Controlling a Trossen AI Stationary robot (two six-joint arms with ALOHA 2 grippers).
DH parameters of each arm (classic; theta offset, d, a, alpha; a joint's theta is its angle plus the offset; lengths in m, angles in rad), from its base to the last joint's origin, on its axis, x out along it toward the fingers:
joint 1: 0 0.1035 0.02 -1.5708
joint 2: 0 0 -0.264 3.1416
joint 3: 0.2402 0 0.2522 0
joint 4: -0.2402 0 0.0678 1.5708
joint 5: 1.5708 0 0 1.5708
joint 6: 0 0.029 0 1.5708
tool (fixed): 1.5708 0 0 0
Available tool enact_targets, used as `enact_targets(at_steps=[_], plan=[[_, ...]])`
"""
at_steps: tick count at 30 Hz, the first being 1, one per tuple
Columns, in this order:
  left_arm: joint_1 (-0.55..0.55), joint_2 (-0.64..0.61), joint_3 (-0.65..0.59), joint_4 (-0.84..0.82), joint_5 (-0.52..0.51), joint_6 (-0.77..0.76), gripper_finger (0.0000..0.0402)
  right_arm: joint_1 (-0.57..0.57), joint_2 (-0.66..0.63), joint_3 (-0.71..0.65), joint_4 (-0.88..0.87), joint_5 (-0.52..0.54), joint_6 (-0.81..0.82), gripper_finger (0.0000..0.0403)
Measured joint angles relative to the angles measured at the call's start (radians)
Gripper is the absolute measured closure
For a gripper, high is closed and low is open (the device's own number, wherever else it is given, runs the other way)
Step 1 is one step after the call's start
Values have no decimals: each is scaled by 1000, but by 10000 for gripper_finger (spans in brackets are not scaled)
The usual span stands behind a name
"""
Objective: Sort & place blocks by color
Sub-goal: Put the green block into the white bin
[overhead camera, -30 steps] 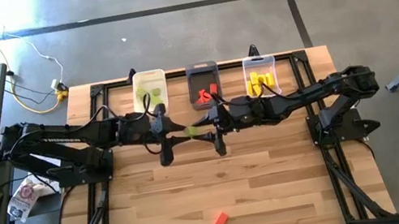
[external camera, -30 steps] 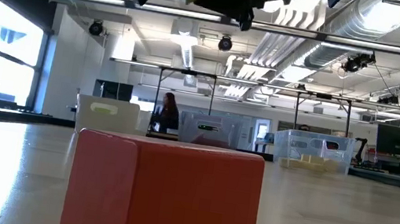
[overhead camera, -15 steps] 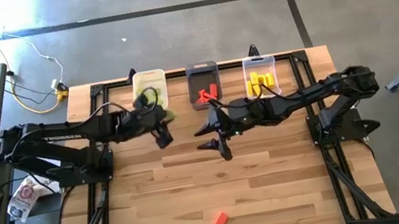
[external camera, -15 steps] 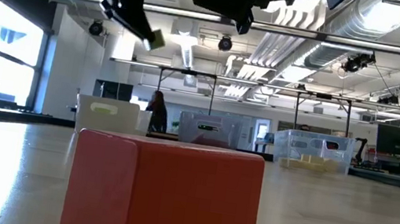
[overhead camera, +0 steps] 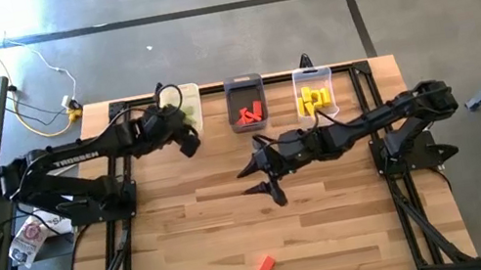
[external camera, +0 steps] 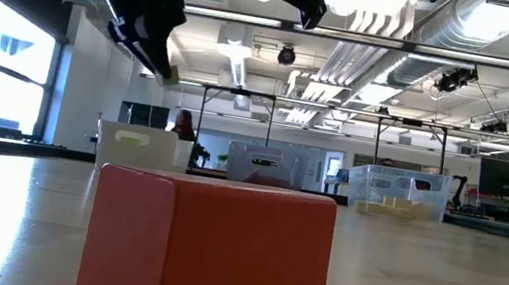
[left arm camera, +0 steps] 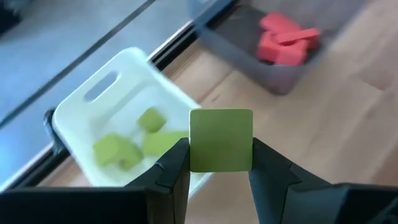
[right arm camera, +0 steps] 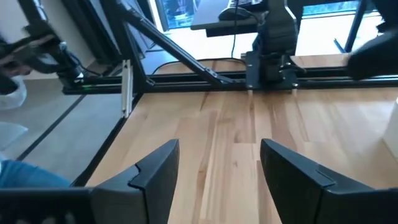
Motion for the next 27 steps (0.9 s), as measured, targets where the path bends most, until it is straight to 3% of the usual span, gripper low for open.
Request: enact_targets(at_steps=[6,16,27], plan=[[75,49,0,-44,0,-73,296,15,0,0,-9,0,2,190],[179,187,0,-42,61,-55,292,45,0,0,-21,0,0,190],[258,253,0,-40,114,-28,289,103,0,0,-62,0,-27,190]])
